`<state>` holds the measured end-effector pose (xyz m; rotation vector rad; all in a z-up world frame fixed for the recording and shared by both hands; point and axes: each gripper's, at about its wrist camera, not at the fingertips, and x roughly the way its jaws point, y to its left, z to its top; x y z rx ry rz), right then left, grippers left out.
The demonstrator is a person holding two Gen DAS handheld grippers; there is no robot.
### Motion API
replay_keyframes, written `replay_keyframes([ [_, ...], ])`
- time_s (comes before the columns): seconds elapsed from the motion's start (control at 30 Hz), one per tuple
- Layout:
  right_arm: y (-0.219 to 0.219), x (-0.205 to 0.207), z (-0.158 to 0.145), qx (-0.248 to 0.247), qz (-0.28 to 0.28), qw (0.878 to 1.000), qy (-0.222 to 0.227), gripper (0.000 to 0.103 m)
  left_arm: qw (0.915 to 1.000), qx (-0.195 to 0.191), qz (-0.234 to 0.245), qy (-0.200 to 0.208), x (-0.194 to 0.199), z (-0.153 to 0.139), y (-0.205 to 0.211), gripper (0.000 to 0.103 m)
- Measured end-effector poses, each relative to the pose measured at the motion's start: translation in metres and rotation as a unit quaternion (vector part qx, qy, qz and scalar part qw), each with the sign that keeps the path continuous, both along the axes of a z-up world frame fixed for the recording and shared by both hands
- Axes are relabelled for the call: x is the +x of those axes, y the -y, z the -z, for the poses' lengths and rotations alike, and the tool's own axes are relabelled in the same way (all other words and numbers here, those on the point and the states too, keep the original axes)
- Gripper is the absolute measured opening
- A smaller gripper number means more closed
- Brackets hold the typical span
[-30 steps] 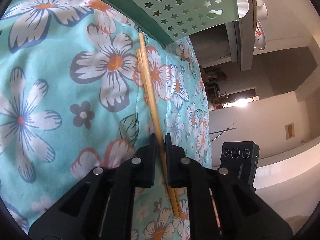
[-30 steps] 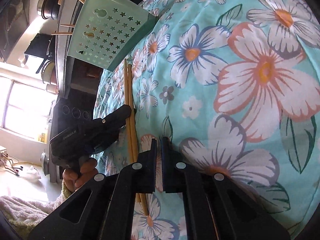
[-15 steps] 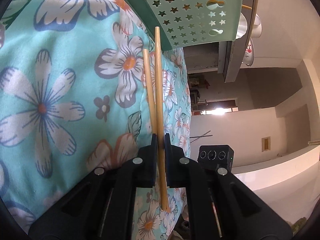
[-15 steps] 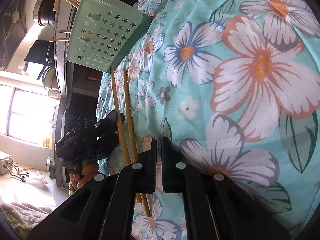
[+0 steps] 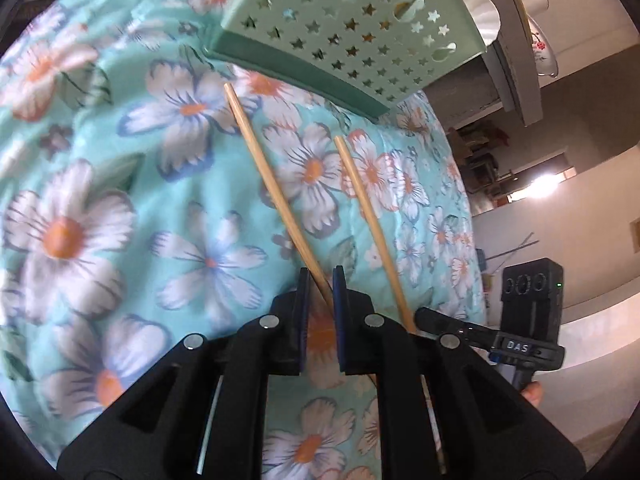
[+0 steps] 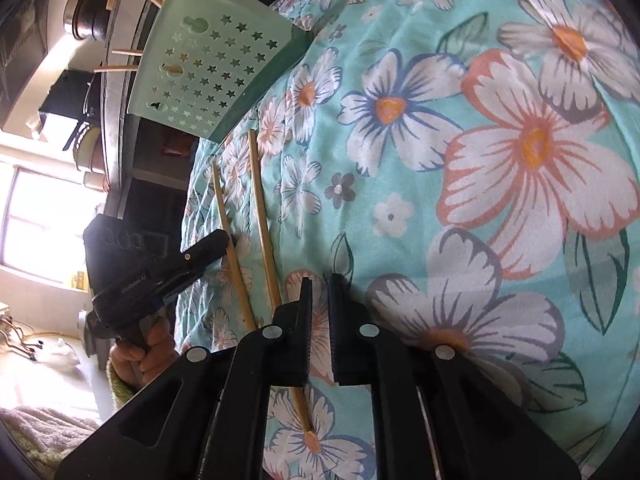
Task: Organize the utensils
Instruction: 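Grasp a chopstick with the left gripper while the right gripper grasps the other, then hold the grasped chopsticks with both grippers just above the quilt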
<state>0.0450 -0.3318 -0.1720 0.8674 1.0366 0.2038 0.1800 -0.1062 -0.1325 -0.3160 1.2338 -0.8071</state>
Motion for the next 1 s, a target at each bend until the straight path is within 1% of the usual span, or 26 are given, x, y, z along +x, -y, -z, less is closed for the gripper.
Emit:
replay_keyframes([
  [0.07,-0.012,0.004,-0.011,-0.039,-0.016,0.999,0.007,0.023,0.9998,0.013,-0.013,0.007,0.005,-0.002,-0.013,0.010],
  [0.13,-0.031,0.010,-0.022,-0.089,-0.041,0.995,0.019,0.025,0.9996,0.011,-0.028,-0.002,0.011,0.002,-0.024,0.011],
  [0.2,-0.046,0.014,-0.026,-0.130,-0.055,0.990,0.020,0.025,0.9992,-0.004,-0.035,-0.018,0.014,0.009,-0.029,0.010],
  [0.27,-0.055,0.019,-0.025,-0.159,-0.060,0.985,0.015,0.025,0.9992,-0.007,-0.035,-0.015,0.014,0.011,-0.029,0.010],
  [0.3,-0.058,0.021,-0.024,-0.165,-0.057,0.985,0.011,0.025,0.9993,-0.006,-0.034,-0.012,0.014,0.012,-0.029,0.010],
  [0.33,-0.059,0.022,-0.024,-0.166,-0.053,0.985,0.010,0.023,0.9994,-0.004,-0.034,-0.009,0.014,0.012,-0.029,0.011],
  [0.37,-0.059,0.023,-0.025,-0.171,-0.050,0.984,0.009,0.017,0.9994,-0.004,-0.033,-0.007,0.013,0.012,-0.028,0.011],
  [0.4,-0.060,0.024,-0.025,-0.178,-0.048,0.983,0.006,0.012,0.9994,-0.005,-0.032,-0.007,0.014,0.013,-0.028,0.011],
  [0.43,-0.060,0.024,-0.024,-0.179,-0.043,0.983,0.002,0.011,0.9994,-0.007,-0.032,-0.007,0.013,0.012,-0.026,0.011],
  [0.5,-0.056,0.022,-0.023,-0.167,-0.030,0.985,-0.001,0.010,0.9996,-0.007,-0.029,0.000,0.012,0.012,-0.026,0.011],
  [0.67,-0.035,0.005,-0.026,-0.159,0.024,0.987,-0.012,0.009,0.9988,0.020,-0.004,0.044,0.010,0.005,-0.011,0.012],
  [0.73,-0.023,-0.002,-0.026,-0.148,0.045,0.988,-0.020,0.009,0.9982,0.027,0.007,0.053,0.011,0.003,-0.006,0.012],
  [0.87,-0.014,-0.018,-0.022,-0.118,0.059,0.991,-0.033,0.008,0.9964,0.040,0.030,0.069,0.010,-0.001,0.006,0.012],
  [1.0,-0.021,-0.028,-0.019,-0.090,0.060,0.994,-0.036,0.008,0.9932,0.044,0.081,0.072,-0.001,-0.002,0.022,0.012],
])
